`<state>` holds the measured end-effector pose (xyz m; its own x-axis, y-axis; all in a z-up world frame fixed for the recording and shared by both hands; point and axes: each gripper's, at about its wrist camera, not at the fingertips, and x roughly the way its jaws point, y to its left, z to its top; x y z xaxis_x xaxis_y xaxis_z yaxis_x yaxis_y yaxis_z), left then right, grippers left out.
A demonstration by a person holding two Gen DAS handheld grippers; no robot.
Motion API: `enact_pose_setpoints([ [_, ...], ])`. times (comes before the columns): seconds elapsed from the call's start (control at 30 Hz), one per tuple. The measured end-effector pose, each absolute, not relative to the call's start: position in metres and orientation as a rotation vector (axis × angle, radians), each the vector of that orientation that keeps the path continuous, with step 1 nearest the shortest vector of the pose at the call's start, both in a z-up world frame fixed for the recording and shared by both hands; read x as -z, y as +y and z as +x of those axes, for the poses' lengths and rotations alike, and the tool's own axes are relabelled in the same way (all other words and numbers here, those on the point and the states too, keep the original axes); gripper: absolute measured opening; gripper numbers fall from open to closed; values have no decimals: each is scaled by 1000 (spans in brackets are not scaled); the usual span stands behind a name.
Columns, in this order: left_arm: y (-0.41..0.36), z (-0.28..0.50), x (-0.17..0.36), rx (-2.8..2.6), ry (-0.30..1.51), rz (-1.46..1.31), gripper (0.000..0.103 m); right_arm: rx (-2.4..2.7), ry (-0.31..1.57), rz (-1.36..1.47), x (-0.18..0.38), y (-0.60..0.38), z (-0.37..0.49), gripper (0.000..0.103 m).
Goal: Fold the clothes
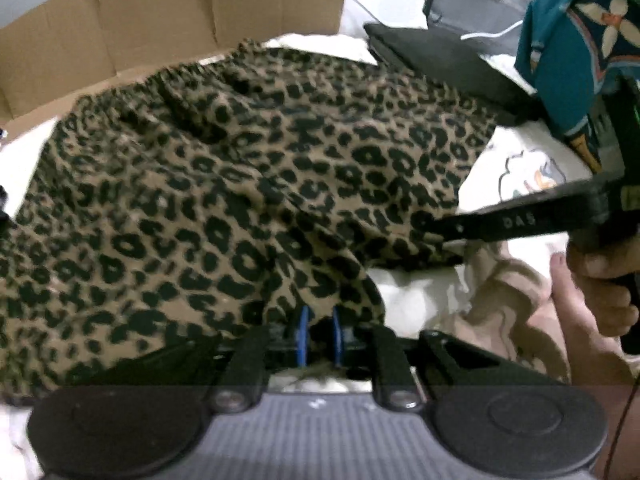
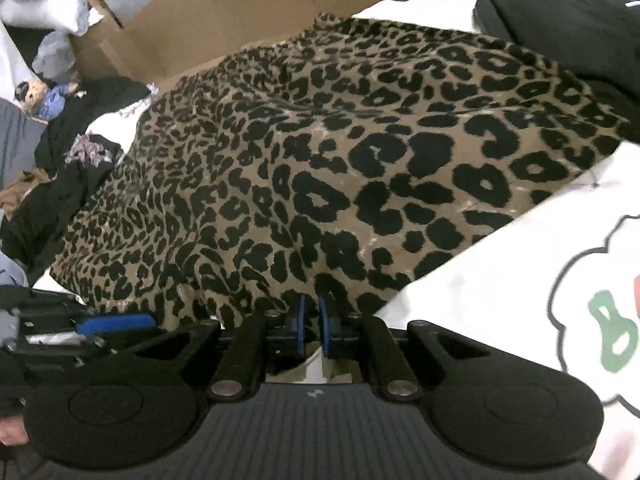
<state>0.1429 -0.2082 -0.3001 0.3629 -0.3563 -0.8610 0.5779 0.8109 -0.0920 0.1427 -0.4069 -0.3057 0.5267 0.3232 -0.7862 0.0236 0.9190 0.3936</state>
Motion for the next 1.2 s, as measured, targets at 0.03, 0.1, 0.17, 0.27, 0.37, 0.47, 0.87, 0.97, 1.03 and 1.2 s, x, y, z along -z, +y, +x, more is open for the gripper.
enact_pose_setpoints([
  [0.03, -201, 145, 291, 609, 1033, 244, 14, -185, 992, 387, 303, -408, 139, 13],
  [0.1, -185, 149, 274, 607, 1023, 248, 14, -188, 964, 395, 296, -411, 133, 13],
  [0.17, -167, 157, 254, 584, 996, 270, 15, -195, 940, 393, 291, -411, 130, 13],
  [0.27, -137, 175, 220, 543, 966, 280, 16, -207, 908, 394, 283, -410, 129, 13],
  [0.37, -107, 194, 183, 496, 940, 265, 21, -222, 881, 391, 275, -409, 129, 13],
  [0.47, -78, 212, 148, 463, 939, 246, 25, -236, 864, 386, 271, -406, 131, 14],
  [0.87, 22, 246, 90, 320, 1013, 257, 46, -261, 825, 393, 270, -400, 125, 39],
  [0.97, 30, 249, 122, 315, 1079, 224, 46, -252, 823, 402, 272, -400, 124, 39],
  [1.03, 33, 252, 147, 324, 1126, 184, 46, -250, 825, 403, 273, -399, 123, 39],
  [1.2, 26, 260, 214, 369, 1242, 159, 46, -261, 830, 390, 276, -395, 116, 39],
])
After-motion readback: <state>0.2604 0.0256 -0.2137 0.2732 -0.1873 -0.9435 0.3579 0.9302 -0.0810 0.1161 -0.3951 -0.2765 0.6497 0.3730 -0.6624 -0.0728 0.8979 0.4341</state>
